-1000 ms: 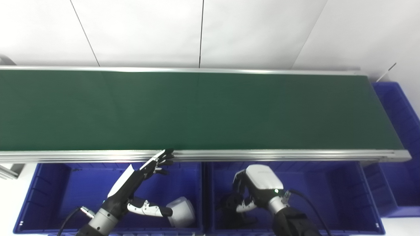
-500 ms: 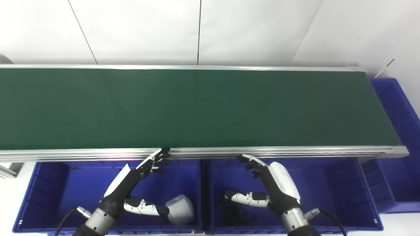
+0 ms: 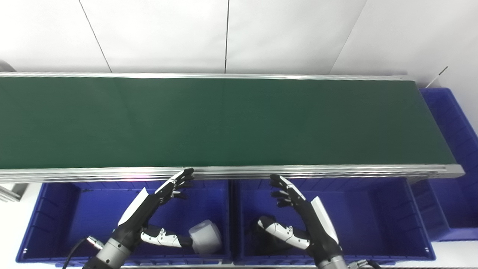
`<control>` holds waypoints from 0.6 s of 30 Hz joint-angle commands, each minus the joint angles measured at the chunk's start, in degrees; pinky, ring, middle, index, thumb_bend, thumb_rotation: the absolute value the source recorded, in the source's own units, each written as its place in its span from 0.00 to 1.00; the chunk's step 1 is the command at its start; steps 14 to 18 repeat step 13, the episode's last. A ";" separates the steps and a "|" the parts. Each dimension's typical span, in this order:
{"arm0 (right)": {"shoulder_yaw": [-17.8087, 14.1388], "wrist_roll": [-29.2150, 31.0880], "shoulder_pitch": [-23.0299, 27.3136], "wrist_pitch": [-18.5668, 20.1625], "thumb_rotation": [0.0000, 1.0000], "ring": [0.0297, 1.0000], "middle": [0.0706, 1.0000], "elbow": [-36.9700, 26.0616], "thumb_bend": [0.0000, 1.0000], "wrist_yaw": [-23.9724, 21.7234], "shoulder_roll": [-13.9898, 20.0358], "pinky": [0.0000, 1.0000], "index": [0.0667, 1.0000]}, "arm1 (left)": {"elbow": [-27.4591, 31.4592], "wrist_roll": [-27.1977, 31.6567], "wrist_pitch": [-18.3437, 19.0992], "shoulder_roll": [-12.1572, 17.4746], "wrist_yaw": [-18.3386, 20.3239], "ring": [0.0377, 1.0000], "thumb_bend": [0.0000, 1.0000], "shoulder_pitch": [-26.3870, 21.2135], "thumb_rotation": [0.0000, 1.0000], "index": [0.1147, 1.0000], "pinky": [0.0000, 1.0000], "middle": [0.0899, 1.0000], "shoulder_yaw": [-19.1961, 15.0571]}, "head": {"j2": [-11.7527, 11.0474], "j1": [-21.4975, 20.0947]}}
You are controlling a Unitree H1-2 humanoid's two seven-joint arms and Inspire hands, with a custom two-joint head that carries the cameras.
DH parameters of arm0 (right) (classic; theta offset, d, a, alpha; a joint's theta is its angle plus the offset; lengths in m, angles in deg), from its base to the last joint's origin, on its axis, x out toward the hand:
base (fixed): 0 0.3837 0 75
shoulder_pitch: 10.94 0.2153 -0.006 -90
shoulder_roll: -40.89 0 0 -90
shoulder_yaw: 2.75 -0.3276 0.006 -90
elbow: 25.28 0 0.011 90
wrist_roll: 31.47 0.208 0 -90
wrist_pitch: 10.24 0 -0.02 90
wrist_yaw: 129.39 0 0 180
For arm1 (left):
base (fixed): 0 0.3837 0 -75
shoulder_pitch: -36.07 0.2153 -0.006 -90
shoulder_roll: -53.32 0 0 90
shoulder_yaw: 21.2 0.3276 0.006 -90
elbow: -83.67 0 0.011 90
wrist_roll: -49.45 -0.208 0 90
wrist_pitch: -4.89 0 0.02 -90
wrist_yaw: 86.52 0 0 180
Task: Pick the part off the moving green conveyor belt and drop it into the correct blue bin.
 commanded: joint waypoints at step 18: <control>-1.65 3.17 -0.27 -7.84 0.58 0.83 0.87 3.46 0.79 0.84 -0.05 0.78 0.92 | 0.82 -1.19 -1.93 -0.56 -2.52 0.86 0.86 0.94 0.50 0.95 0.76 0.92 -0.19 | -2.86 0.48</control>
